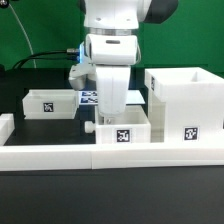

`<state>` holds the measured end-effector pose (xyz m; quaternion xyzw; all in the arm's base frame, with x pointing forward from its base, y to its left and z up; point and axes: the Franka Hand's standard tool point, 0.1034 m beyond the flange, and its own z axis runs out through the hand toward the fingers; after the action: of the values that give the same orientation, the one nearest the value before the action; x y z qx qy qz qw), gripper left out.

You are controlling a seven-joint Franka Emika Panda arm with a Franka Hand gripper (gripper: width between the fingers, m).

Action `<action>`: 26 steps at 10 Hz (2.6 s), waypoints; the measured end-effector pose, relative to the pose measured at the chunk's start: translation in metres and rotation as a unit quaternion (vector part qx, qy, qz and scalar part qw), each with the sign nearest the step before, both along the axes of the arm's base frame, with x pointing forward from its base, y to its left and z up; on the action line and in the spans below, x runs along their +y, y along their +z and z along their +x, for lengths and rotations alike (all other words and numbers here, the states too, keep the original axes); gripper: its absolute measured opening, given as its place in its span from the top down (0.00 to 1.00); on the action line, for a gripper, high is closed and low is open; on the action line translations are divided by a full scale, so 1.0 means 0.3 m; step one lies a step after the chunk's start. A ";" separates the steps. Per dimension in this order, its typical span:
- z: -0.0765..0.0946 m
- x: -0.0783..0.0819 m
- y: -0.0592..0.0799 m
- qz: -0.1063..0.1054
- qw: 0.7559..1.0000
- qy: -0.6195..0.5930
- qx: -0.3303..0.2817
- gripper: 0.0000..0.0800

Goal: Assemble drawer

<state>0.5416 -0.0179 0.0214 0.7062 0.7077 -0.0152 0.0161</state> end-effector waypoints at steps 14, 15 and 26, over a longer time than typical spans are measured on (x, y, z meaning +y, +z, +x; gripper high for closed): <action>-0.001 0.052 -0.025 -0.004 1.000 0.016 -0.003 0.95; -0.002 0.050 -0.025 -0.004 1.000 0.015 -0.003 0.95; -0.006 0.087 -0.029 -0.001 0.999 -0.032 -0.004 0.95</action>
Offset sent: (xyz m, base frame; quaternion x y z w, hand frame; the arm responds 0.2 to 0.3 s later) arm 0.0000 0.0000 0.0000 0.0000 0.0000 0.0000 1.0000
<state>0.5399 0.0080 0.0127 0.7285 0.6847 -0.0139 0.0189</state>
